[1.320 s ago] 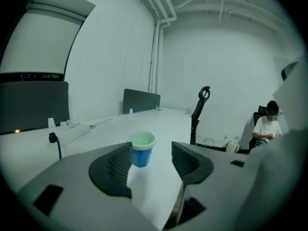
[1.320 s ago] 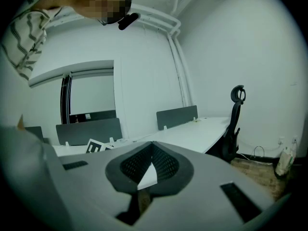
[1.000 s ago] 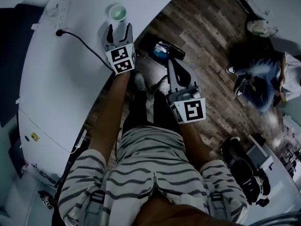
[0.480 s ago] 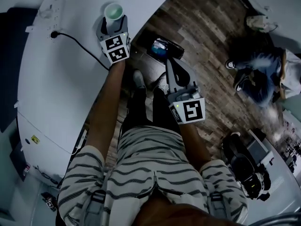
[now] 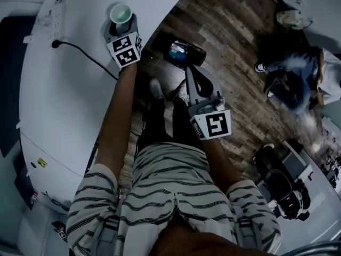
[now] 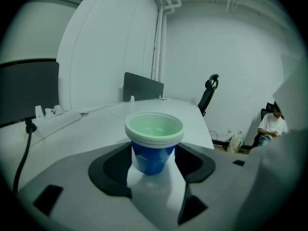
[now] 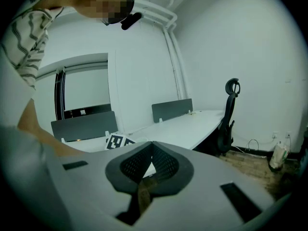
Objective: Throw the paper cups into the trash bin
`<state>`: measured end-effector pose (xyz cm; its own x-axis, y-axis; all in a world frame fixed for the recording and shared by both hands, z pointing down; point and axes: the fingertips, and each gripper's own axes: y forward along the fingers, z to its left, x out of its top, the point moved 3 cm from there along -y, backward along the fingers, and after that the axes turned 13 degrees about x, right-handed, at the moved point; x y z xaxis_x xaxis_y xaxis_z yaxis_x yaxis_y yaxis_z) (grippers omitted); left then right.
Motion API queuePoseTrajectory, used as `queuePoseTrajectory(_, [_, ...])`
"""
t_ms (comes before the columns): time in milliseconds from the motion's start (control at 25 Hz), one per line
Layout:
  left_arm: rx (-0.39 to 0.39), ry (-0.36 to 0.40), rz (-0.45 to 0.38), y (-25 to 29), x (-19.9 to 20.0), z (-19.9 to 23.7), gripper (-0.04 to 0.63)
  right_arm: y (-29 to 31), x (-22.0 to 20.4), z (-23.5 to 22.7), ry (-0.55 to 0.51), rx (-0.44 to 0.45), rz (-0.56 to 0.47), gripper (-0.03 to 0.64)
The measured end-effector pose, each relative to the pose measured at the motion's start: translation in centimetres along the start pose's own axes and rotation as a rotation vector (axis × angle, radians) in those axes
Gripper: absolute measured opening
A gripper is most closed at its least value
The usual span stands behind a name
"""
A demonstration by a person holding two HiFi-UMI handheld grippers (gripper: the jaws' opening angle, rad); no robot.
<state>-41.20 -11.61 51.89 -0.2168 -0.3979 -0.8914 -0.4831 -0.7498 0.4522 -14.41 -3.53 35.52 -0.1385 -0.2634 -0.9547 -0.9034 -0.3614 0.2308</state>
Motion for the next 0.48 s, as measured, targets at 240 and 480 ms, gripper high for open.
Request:
queuePoseTrajectory(240, [-0.023, -0.005, -0.022, -0.6, 1.0, 0.0, 0.282, -0.5, 0.1, -0.3, 0.012, -0.021, -0.012, 0.009])
queuePoseTrajectory(480, [-0.03, -0.005, -0.038, -2.1, 2.1, -0.7, 0.282, -1.9, 0.6, -1.1, 0.012, -0.051, -0.035, 0.009])
